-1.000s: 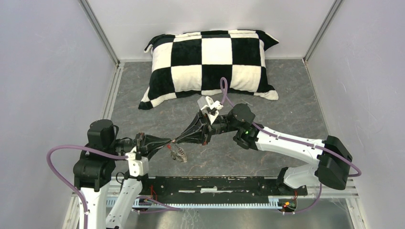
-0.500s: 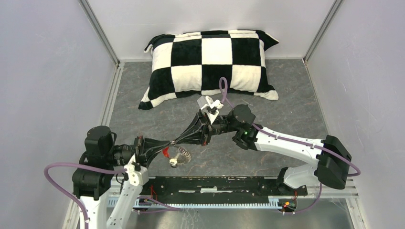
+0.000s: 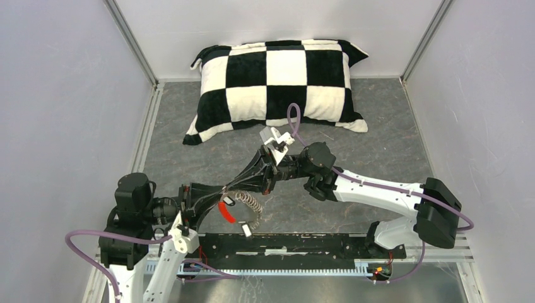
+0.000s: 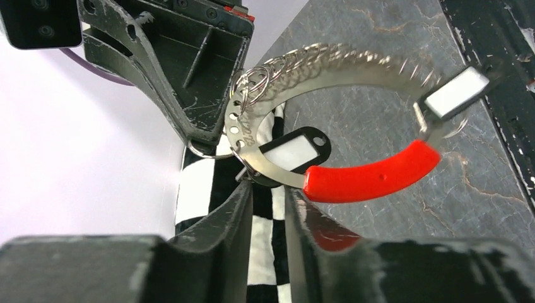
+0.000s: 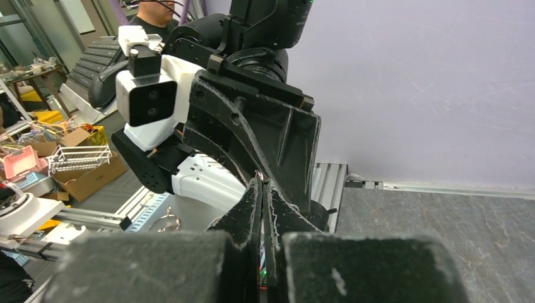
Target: Put the keys on the keyring
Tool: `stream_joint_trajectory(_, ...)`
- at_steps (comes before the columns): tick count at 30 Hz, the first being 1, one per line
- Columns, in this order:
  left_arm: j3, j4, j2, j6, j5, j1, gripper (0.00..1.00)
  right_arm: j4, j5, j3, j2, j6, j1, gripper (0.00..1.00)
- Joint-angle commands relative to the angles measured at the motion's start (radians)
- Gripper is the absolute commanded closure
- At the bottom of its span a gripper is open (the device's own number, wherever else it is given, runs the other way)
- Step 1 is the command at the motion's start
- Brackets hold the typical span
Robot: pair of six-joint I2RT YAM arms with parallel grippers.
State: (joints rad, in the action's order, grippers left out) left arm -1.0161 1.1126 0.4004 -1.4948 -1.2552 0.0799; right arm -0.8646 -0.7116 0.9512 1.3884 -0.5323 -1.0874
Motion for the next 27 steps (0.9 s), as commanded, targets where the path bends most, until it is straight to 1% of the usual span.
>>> stream_joint_trajectory(1,-0.002,0.003,-0.016,-0.051,-0.002,-0.003,0.63,0.004,0.078,-0.015,-0.056,0.075,-0.002,1.0)
stream_joint_trajectory(3,-0.012,-0.01,-0.015,-0.002,0.005,-0.003,0.61,0.053,0.096,-0.028,-0.075,0.122,-0.001,1.0)
stream_joint_trajectory(6,-0.016,-0.101,-0.012,0.148,0.01,-0.003,0.6,0.121,0.138,-0.061,-0.12,0.193,0.0,1.0)
stream_joint_trajectory(8,-0.007,-0.205,-0.007,0.321,0.002,-0.003,0.59,0.158,0.157,-0.078,-0.143,0.228,0.001,1.0)
stream_joint_trajectory(10,0.008,-0.312,0.008,0.521,-0.013,-0.003,0.56,0.189,0.16,-0.081,-0.153,0.253,0.001,1.0)
stream_joint_trajectory(12,0.015,-0.345,0.04,0.645,-0.044,-0.003,0.51,0.221,0.159,-0.078,-0.155,0.278,0.002,1.0)
stream_joint_trajectory(14,0.017,-0.347,0.081,0.73,-0.078,-0.003,0.48,0.237,0.159,-0.081,-0.158,0.296,0.002,1.0)
stream_joint_trajectory(17,0.016,-0.343,0.136,0.79,-0.098,-0.003,0.47,0.274,0.178,-0.083,-0.163,0.326,0.002,1.0)
stream_joint_trajectory(21,0.036,-0.357,0.179,0.814,-0.059,-0.002,0.42,0.36,0.256,-0.081,-0.17,0.385,0.006,1.0)
stream_joint_trajectory(23,0.063,-0.431,0.2,0.926,-0.028,-0.002,0.39,0.384,0.282,-0.098,-0.172,0.396,0.018,1.0)
stream_joint_trajectory(24,0.079,-0.481,0.211,0.984,-0.014,-0.003,0.36,0.381,0.293,-0.112,-0.174,0.394,0.027,1.0)
stream_joint_trajectory(25,0.095,-0.502,0.223,1.031,0.001,-0.003,0.29,0.381,0.309,-0.13,-0.176,0.388,0.036,1.0)
stream_joint_trajectory(26,0.115,-0.548,0.235,1.076,0.017,-0.003,0.21,0.388,0.322,-0.141,-0.177,0.397,0.044,1.0)
stream_joint_trajectory(27,0.139,-0.581,0.246,1.132,0.034,-0.003,0.12,0.403,0.336,-0.152,-0.175,0.406,0.05,1.0)
